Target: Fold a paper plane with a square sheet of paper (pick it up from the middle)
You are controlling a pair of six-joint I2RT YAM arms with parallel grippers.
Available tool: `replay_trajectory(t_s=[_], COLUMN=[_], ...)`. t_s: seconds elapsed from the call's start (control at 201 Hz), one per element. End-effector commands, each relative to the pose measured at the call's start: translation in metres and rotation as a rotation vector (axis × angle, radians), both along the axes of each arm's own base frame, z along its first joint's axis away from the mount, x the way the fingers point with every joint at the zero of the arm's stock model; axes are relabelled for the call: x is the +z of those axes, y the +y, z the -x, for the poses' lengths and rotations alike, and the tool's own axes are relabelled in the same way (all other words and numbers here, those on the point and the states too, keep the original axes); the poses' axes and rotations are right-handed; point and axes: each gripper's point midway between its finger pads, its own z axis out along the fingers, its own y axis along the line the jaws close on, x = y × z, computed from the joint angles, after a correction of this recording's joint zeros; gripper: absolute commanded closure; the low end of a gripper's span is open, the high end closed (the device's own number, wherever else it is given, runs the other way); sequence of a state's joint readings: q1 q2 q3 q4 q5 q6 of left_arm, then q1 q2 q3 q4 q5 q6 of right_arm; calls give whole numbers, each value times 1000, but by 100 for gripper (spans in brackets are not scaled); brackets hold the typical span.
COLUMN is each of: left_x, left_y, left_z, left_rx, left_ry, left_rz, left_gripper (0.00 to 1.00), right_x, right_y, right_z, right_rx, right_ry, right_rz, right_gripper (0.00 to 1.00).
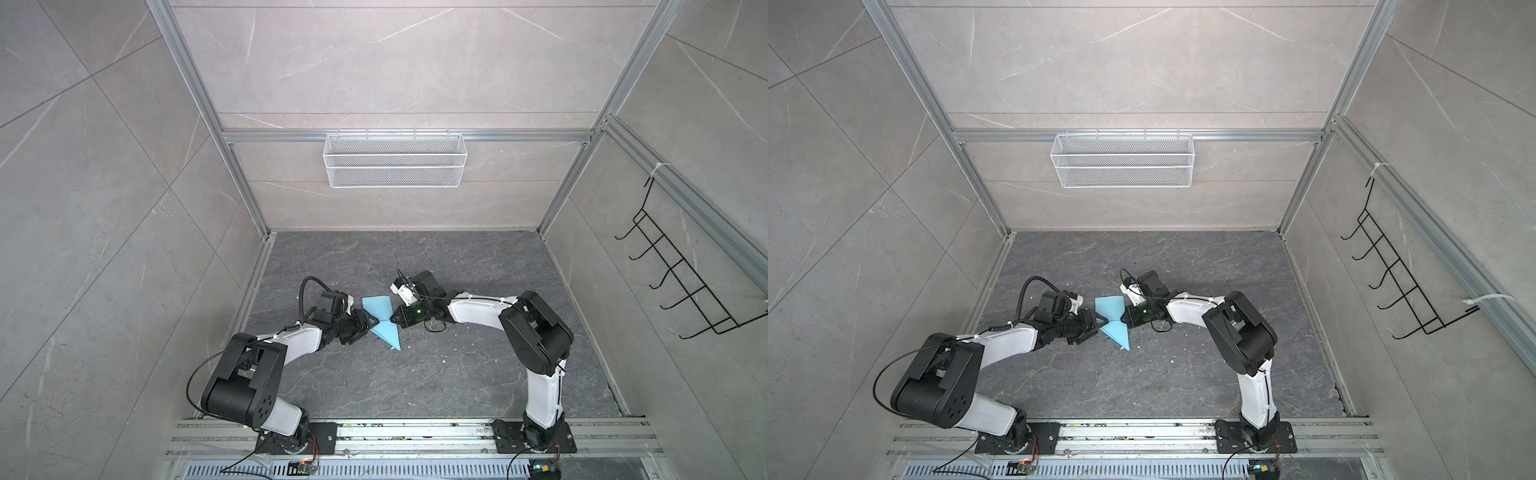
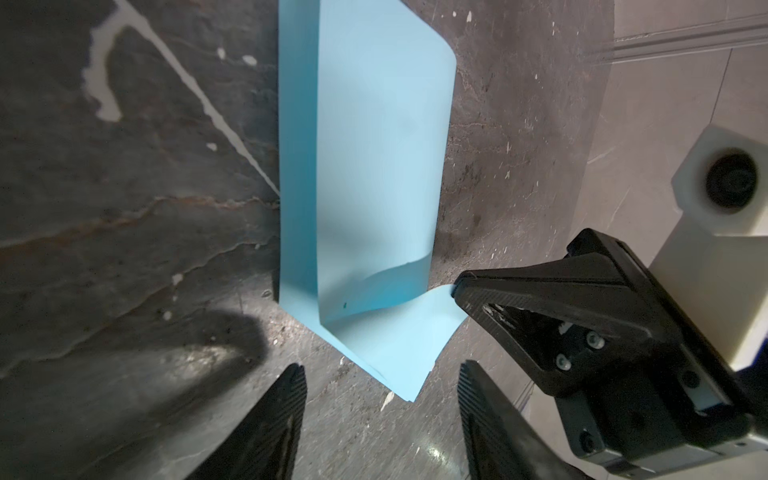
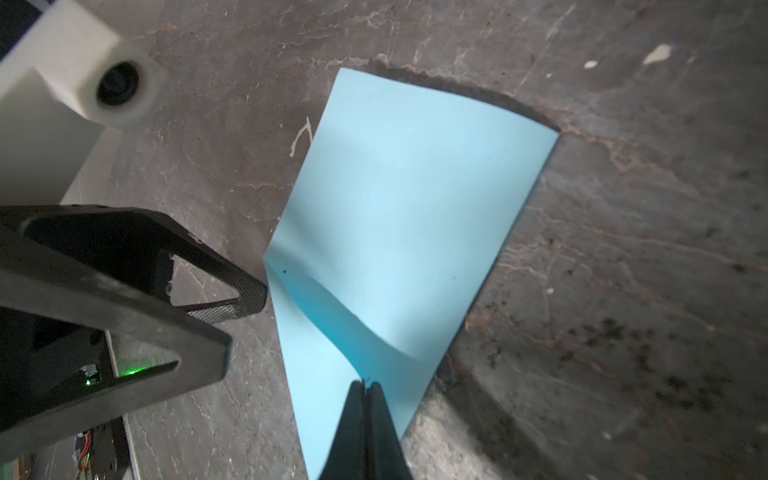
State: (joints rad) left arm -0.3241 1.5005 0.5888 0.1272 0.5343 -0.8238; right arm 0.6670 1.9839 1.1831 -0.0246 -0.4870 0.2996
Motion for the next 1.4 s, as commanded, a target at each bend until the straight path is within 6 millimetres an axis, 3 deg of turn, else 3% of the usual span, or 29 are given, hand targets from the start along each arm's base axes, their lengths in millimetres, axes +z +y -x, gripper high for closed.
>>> replay_trajectory(t_s=[0.0, 0.597, 1.22, 1.399], left_x=[7, 1, -1, -1], left_y=[-5, -6, -6, -9], left_z=[-7, -24, -31, -35], left_rx=[-22, -30, -26, -32], left_ry=[-31, -59, -48, -50], left_rz=[32, 24, 39, 51], left_gripper=[43, 49, 48, 54], right_x=[-12, -17, -45, -51], right_y=[-4, -7, -23, -25], right_z=[0, 1, 0, 1], right_rx=[-22, -28, -89, -96], right_ry=[27, 41, 81, 91], right_rz=[9, 10, 77, 102], right_gripper=[97, 96, 94, 93])
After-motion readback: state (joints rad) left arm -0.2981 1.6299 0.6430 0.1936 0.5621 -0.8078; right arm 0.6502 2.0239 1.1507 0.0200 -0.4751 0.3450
